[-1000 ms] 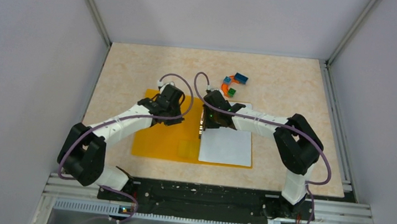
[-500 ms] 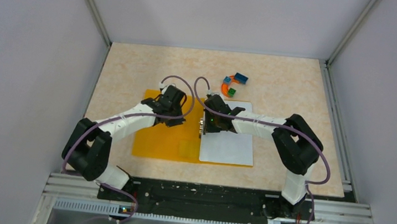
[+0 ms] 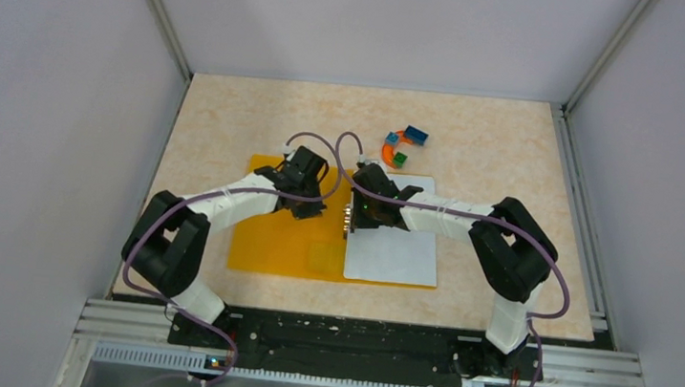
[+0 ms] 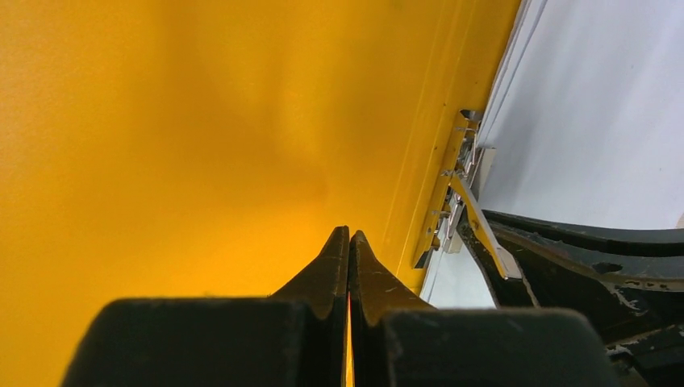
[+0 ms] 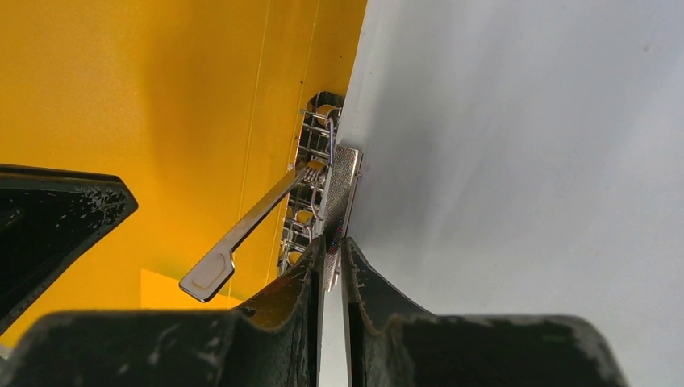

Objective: Put the files into the folder

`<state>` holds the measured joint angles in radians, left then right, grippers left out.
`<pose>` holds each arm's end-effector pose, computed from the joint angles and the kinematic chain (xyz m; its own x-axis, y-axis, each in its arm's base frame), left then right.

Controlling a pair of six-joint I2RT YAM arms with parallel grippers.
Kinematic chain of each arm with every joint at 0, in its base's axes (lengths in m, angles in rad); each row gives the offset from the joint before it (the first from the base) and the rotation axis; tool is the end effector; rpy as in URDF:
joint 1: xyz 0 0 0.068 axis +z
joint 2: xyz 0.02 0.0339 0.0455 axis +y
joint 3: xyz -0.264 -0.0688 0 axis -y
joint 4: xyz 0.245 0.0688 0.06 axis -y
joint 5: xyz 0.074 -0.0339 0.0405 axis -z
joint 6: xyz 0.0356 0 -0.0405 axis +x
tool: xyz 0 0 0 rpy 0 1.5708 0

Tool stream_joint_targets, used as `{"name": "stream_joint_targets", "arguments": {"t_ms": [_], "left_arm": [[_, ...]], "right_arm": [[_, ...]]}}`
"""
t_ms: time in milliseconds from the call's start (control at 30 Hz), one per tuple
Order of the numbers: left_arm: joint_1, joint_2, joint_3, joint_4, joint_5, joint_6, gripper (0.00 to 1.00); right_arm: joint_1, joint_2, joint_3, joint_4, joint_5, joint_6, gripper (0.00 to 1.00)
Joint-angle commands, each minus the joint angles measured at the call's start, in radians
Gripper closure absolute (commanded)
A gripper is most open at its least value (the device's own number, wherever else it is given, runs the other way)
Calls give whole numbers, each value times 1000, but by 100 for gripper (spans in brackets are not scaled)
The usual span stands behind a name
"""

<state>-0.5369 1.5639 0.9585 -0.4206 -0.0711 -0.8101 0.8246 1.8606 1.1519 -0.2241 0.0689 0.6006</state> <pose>0.2681 -0.1567 0.1937 -0.8533 -0.3329 -0.4013 -0.2024 0.9208 -0.3335 0.2636 0.2816 0.1646 -0.8481 -0.0869 -0.5226 -0.2732 0.9169 0.2910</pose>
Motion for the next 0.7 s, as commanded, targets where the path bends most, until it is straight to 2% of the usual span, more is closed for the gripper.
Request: {"name": "stream_joint_targets", "arguments": {"t_ms": [0, 200, 400, 667], "left_arm": [[6, 18, 68, 49, 19, -5, 100], [7, 72, 173, 41, 33, 25, 100], [12, 101, 200, 82, 127, 54, 79], [11, 128, 160, 115, 234, 75, 81]], "right_arm": [[15, 8, 6, 35, 7, 14, 88], [13, 14, -11, 49, 1, 25, 90], [-11, 10, -39, 79, -32, 38, 92], [-23, 11, -57, 102, -53, 45, 93]]}}
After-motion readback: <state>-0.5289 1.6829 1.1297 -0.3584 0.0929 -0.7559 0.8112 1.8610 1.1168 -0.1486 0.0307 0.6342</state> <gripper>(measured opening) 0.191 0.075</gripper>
